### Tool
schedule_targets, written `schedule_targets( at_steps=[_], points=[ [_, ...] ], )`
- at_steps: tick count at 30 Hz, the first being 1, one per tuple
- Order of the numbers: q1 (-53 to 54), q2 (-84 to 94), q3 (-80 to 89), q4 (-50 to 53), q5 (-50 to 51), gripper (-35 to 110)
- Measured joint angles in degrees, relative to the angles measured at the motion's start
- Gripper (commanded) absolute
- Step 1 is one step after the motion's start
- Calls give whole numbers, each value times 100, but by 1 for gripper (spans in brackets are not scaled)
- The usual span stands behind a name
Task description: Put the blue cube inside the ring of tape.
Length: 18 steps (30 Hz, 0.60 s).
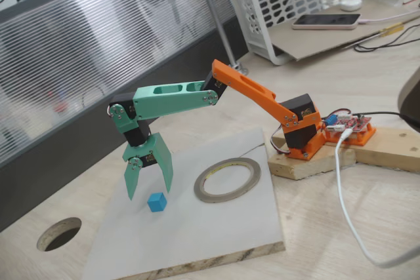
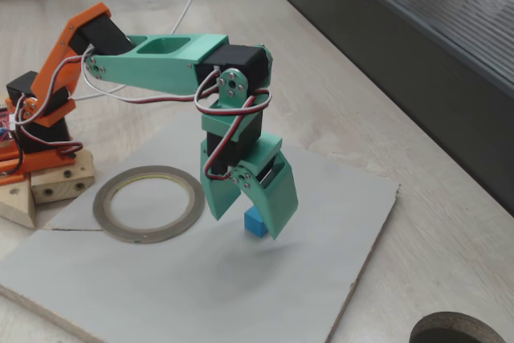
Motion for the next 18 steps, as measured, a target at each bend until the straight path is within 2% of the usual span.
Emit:
schedule_targets(
  at_steps=[18],
  points=[
    [-9, -35, 0, -18, 0, 60]
  ],
)
